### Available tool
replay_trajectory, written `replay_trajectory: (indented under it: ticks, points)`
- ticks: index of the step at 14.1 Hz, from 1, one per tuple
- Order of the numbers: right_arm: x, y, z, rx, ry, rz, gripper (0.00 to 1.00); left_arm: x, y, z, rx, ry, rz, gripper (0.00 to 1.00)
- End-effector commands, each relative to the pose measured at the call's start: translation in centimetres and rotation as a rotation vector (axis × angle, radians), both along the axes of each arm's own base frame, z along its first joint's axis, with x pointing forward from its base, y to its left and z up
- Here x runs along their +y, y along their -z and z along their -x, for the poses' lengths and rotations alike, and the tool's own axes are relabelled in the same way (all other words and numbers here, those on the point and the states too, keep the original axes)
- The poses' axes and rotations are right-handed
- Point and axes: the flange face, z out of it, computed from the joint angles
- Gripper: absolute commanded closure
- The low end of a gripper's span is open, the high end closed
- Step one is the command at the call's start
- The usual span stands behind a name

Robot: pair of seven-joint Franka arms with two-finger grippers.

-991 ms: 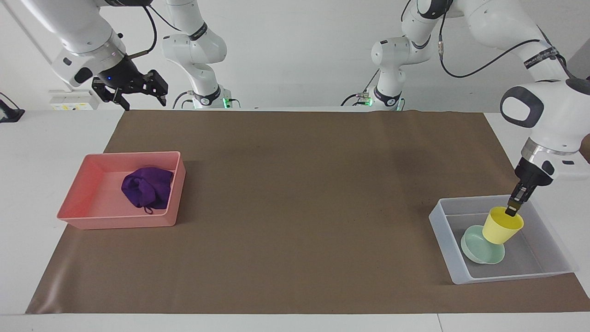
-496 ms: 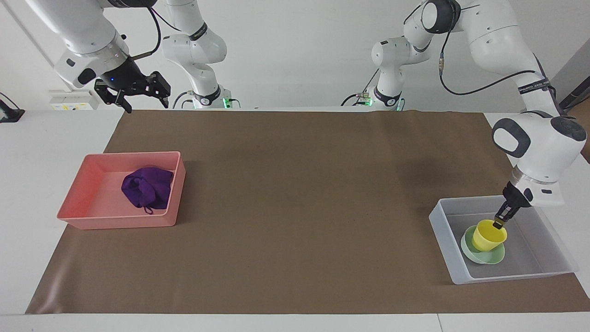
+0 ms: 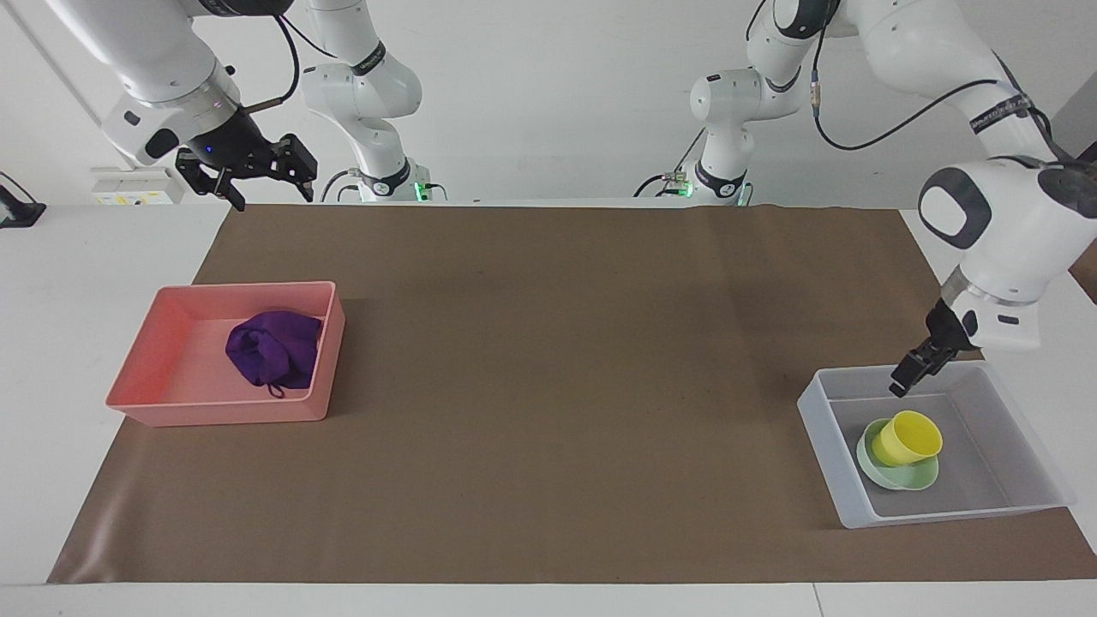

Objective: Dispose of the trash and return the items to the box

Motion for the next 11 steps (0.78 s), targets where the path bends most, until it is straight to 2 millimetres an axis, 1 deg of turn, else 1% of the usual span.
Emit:
replay_trajectory:
  ticks: [1, 2, 3, 4, 6, 7, 8, 9, 10, 11]
  points:
    - [-0.1, 0.2, 0.2, -0.014, -0.015, 0.014, 0.0, -3.0, -3.3, 6.5, 0.081, 0.134, -0.024, 0.0]
    - [-0.1, 0.2, 0.2, -0.017, -0.016, 0.013, 0.0, -4.4, -5.0, 8.8, 0.104, 0.166, -0.025, 0.0]
    - [-0.1, 0.1, 0.1, -0.026, -0.016, 0.014, 0.0, -6.2, -6.6, 10.6, 0.112, 0.205, -0.027, 0.0]
    - [0.0, 0.1, 0.1, -0.026, -0.017, 0.014, 0.0, -6.6, -7.9, 12.1, 0.134, 0.233, -0.029, 0.0]
    - [0.2, 0.1, 0.1, -0.028, -0.021, 0.015, 0.0, -7.1, -10.5, 14.3, 0.13, 0.355, -0.07, 0.0]
    - [0.2, 0.1, 0.1, -0.029, -0.023, 0.017, 0.0, -6.7, -11.7, 14.5, 0.098, 0.384, -0.075, 0.0]
    - [0.2, 0.1, 0.1, -0.03, -0.027, 0.016, 0.0, -5.9, -12.9, 14.3, 0.083, 0.37, -0.069, 0.0]
    - [0.2, 0.1, 0.1, -0.029, -0.044, 0.013, 0.0, -5.6, -13.6, 14.1, 0.083, 0.363, -0.067, 0.0]
    - [0.2, 0.2, 0.1, -0.028, -0.056, 0.011, 0.0, -5.5, -13.6, 13.7, 0.09, 0.356, -0.051, 0.0]
    - [0.2, 0.4, 0.1, -0.023, -0.056, 0.011, 0.0, -5.2, -14.5, 13.3, 0.079, 0.349, -0.036, 0.0]
